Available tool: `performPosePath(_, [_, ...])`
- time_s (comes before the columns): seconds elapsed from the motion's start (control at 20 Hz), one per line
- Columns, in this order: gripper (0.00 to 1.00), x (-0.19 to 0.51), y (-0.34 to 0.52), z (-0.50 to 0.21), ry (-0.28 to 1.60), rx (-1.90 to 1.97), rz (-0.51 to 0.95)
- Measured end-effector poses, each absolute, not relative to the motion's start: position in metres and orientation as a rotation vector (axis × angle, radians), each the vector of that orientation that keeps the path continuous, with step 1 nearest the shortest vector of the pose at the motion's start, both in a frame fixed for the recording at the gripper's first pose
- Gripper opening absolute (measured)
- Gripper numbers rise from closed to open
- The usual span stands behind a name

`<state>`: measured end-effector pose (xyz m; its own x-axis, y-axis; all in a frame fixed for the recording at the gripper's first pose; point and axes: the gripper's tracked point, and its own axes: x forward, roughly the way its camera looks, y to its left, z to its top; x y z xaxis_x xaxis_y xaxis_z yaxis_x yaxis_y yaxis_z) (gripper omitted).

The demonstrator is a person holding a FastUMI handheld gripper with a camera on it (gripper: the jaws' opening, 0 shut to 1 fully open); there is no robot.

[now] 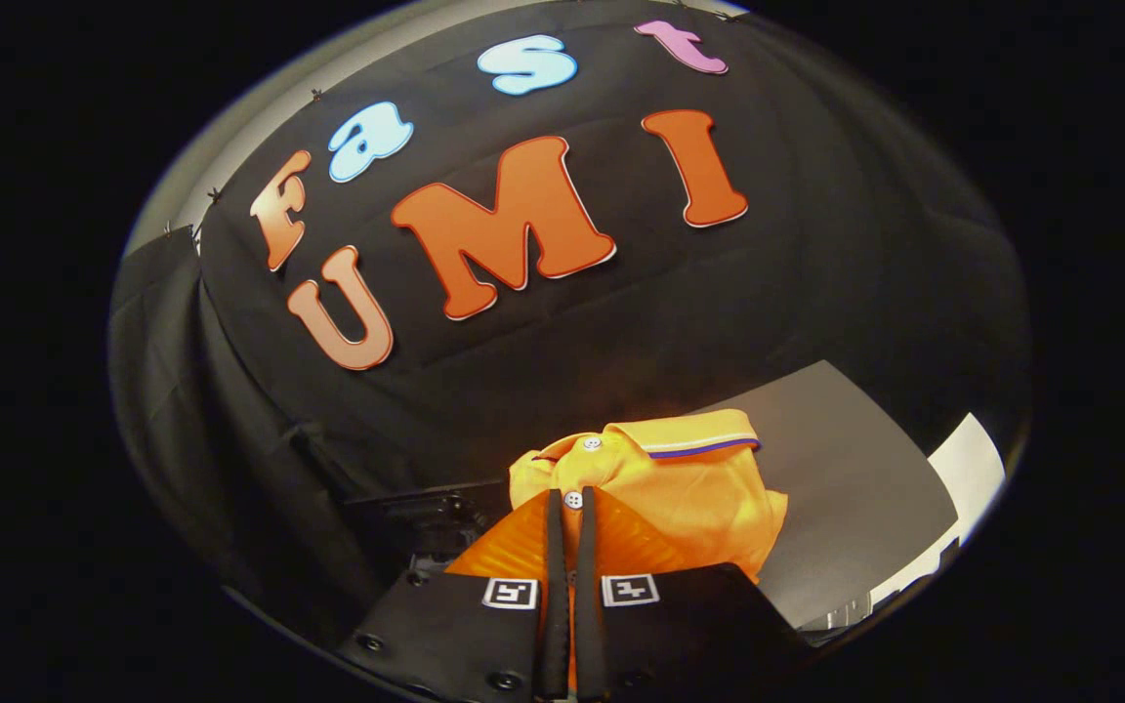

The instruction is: Put the clothes into the washing machine and then close the washing machine lid.

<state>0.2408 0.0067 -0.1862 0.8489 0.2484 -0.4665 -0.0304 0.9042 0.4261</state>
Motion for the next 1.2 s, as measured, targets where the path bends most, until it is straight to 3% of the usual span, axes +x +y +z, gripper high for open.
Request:
performPosePath(0.6, [0.1,0.213,0.156,-0.141,0.494,0.452,0.311])
performPosePath(1.2, [0.1,0.215,0.273,-0.208,0.61,0.431,0.404])
